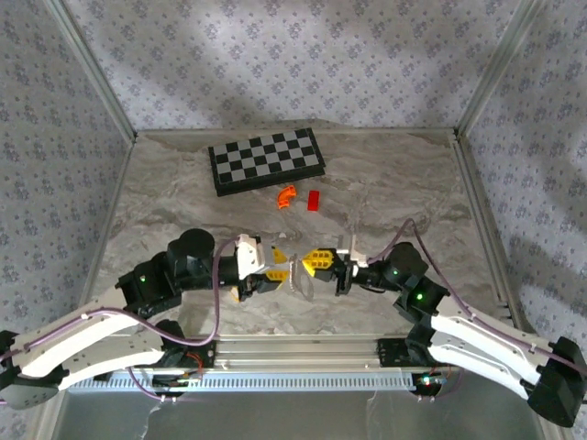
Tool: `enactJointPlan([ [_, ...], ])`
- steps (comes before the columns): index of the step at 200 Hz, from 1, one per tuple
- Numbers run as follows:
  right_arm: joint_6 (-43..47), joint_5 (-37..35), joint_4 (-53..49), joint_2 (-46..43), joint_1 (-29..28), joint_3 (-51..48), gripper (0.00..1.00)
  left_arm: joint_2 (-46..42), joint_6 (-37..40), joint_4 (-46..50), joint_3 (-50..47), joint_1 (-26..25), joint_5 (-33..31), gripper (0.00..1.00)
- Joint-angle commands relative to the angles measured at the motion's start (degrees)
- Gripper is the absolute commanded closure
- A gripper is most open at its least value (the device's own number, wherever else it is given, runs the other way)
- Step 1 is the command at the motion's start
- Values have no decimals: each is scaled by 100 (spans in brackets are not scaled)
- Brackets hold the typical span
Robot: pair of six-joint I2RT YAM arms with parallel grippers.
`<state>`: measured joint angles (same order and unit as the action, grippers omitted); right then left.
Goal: Put the keys on the keyring
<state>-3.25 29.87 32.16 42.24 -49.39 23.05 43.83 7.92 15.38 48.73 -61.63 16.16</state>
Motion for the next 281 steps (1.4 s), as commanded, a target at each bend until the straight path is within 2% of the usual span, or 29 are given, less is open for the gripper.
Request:
enactJointPlan([
  [1, -941, 400, 1642, 85, 167, -106, 100, -49, -282, -696, -39, -47, 246, 72],
  [58, -1261, 596, 2385, 286, 163, -143, 100, 237, -405, -1437, -186, -43, 301, 77],
  [104, -1244, 748, 2402, 292, 149, -116, 100, 438, -408, -1875, -215, -41, 229, 77],
  [158, -1189, 730, 2382, 286, 154, -162, 100, 571, -438, -2119, -162, -43, 430, 77],
  [220, -1125, 771, 2286, 253, 152, -222, 100, 484, -408, -2053, -105, -43, 655, 77],
  [281, -1007, 774, 2053, 77, 164, -274, 100, 197, -348, -1862, -161, -43, 590, 77],
])
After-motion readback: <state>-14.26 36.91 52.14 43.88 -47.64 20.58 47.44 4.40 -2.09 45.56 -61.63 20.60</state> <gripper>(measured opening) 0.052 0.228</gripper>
